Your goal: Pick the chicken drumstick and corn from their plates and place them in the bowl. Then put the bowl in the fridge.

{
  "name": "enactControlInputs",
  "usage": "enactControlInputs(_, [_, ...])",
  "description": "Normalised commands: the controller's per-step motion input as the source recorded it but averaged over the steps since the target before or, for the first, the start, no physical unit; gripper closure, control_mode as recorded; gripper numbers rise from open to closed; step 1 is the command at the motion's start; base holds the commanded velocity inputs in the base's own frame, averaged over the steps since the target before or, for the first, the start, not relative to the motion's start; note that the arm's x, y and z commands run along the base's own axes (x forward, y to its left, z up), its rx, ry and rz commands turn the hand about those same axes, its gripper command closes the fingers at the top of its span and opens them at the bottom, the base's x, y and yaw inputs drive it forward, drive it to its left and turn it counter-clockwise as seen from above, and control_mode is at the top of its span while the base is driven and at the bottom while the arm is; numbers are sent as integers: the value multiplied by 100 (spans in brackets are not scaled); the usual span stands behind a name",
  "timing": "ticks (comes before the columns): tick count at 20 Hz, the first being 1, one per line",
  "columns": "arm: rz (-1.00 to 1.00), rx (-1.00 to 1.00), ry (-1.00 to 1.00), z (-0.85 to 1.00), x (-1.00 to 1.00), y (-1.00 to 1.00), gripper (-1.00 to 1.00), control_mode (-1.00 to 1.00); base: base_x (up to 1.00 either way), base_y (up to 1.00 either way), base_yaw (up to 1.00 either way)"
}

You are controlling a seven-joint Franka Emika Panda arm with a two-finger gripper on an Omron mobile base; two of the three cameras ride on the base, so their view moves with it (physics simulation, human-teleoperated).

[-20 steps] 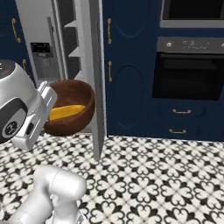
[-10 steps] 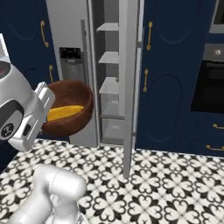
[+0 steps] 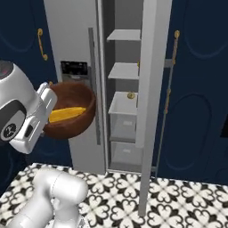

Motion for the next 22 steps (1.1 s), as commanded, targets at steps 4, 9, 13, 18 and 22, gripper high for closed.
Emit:
enactControlInputs(4, [0, 0, 0, 0, 0, 0, 100, 100, 96, -10, 0])
enactControlInputs(9, [0, 0, 0, 0, 0, 0, 100, 100, 93, 2, 0])
enactControlInputs(13, [0, 0, 0, 0, 0, 0, 100, 100, 24, -52, 3])
enactControlInputs(18, [0, 0, 0, 0, 0, 0, 100, 100, 85, -8, 9])
enactControlInputs(22, [0, 0, 0, 0, 0, 0, 100, 100, 77, -4, 11])
